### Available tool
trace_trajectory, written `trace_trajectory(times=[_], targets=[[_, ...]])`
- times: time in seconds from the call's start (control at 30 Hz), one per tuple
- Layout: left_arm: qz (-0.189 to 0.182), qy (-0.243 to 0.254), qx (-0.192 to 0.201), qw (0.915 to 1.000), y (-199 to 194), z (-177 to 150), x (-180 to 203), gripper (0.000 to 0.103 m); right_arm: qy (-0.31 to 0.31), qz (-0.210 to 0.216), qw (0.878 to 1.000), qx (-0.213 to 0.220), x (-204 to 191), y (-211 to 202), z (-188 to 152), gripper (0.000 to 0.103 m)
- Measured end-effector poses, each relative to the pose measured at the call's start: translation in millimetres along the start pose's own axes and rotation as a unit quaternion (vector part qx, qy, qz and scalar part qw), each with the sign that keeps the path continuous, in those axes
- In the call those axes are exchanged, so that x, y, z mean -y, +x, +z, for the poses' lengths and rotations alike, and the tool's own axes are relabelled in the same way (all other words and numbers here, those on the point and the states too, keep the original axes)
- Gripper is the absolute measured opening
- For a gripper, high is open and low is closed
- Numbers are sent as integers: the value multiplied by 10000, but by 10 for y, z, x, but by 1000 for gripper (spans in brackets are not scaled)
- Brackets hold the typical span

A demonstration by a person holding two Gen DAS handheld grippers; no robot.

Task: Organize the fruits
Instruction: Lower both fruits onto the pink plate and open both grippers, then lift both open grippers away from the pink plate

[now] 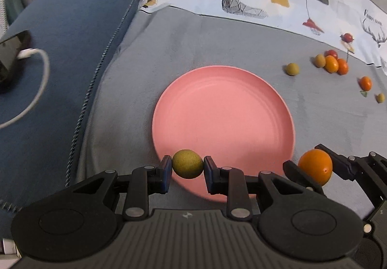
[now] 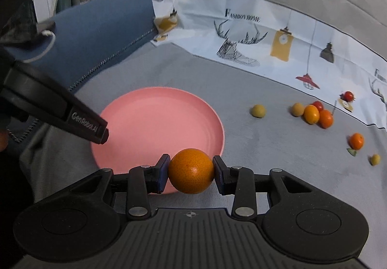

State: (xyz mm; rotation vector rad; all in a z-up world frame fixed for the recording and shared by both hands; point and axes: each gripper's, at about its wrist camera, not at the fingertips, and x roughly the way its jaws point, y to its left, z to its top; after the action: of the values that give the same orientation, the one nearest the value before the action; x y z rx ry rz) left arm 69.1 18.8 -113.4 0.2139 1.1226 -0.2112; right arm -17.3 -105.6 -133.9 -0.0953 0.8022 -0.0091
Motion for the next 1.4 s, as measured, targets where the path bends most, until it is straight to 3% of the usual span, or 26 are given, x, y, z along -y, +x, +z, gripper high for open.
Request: trace_trajectory(times=[0.3,0.37,0.43,0.53,0.63,0.77,0.93,1.13,1.4], targets=[[69,178,-245,9995,467,199,-8,33,-257,100,9993,-244,-114,406,85,40],[54,198,-196,9996,479,239,-15,56,-300,165,9992,-205,-135,440,126,41],[-3,182,-13,9998,413,271,-20,102,-379,170,9991,-85,-150,425,169,60],[100,242,398,9989,211,254,-2,103,-417,137,9990,76,-138,317,241,80],[204,491,442,9976,15,155,47,103,-364,39,9993,81,-126,108,229,87],[459,566,703,9949,-400,-152,-4,103,-134,-49,9999,-83,-103,-277,52,91],[445,252,751,9959,-914,-548,-105,103,278,-104,9995,-115,-77,-812,-176,94],[399,-76,812,9959,-1358,-1033,-133,103,208,-315,9984,410,-143,-1343,-267,98],[385,-260,1280,9907,-1829,-1288,-148,103,76,-417,9949,915,-201,-1878,-402,100]])
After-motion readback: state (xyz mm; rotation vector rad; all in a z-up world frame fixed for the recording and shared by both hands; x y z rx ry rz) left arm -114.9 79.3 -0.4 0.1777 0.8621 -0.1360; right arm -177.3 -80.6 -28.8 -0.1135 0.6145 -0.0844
